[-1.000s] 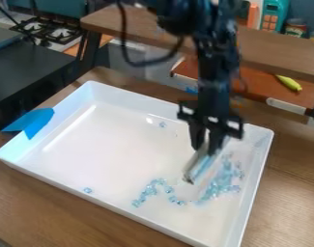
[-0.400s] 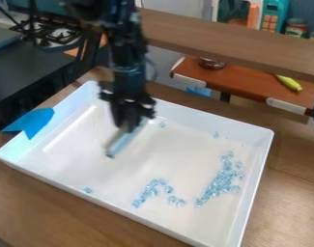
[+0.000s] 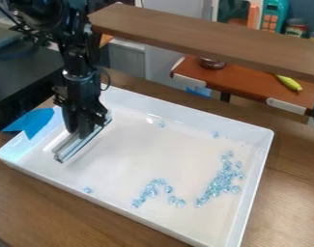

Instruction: Sweep into pile

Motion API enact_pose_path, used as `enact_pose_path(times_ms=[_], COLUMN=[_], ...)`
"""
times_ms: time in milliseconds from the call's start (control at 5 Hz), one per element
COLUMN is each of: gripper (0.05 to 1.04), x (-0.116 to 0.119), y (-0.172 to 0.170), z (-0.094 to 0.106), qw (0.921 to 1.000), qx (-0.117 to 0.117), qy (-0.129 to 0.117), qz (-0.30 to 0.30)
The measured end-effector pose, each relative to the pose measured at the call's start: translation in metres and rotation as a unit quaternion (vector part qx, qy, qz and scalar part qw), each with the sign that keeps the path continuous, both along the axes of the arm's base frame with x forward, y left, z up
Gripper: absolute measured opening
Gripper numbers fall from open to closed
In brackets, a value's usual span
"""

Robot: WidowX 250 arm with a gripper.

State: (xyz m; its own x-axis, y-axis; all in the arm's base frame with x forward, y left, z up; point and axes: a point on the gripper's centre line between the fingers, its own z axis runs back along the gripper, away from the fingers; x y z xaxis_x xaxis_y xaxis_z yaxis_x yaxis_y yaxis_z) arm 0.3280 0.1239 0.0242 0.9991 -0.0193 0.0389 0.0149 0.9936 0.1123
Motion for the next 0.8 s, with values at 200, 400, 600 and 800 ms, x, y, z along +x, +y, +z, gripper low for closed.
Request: enact_pose_path(times_ms=[200, 400, 600, 800], gripper=[0.321, 0.321, 0.321, 0.321], x=[-0.010, -0.017, -0.019, -0.016], y=[0.001, -0.006, -0.024, -0.042], z=[-0.007, -0.012, -0.022, -0.029], qw=[0.9997, 0.9994, 0.9990, 0.9992], qx=[0.007, 0.000, -0.001, 0.000], qy=[0.020, 0.032, 0.039, 0.039], qz=[-0.011, -0.014, -0.020, -0.012])
